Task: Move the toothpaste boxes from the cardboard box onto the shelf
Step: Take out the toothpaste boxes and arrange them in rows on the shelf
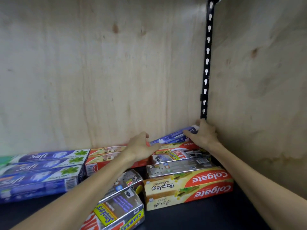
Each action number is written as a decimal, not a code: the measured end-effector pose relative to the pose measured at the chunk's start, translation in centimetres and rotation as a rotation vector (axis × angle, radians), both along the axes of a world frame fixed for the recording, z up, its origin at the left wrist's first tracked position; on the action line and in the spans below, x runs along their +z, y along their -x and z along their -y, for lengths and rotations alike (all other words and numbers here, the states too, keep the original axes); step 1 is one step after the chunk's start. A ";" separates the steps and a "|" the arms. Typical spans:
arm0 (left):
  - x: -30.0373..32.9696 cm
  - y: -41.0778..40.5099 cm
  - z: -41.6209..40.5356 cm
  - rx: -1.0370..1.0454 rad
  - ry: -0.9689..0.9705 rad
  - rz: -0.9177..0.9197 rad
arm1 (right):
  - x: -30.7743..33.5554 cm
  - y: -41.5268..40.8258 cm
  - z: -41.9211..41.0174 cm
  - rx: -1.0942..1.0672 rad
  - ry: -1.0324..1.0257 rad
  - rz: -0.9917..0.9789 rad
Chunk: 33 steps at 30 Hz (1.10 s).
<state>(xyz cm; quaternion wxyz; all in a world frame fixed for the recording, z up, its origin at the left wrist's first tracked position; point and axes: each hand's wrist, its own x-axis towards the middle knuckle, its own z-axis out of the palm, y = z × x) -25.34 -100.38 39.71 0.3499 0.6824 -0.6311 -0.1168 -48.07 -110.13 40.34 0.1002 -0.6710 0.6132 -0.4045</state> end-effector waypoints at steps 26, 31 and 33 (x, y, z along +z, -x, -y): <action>2.2 3.7 2.4 -0.134 0.410 0.119 | 4.3 2.5 -6.5 0.450 0.462 0.252; 4.9 2.0 -1.8 -0.189 0.519 0.265 | 5.0 2.8 -10.5 0.394 0.474 0.342; 5.8 0.3 -4.8 -0.196 0.513 0.324 | 4.7 2.4 -12.4 0.452 0.415 0.359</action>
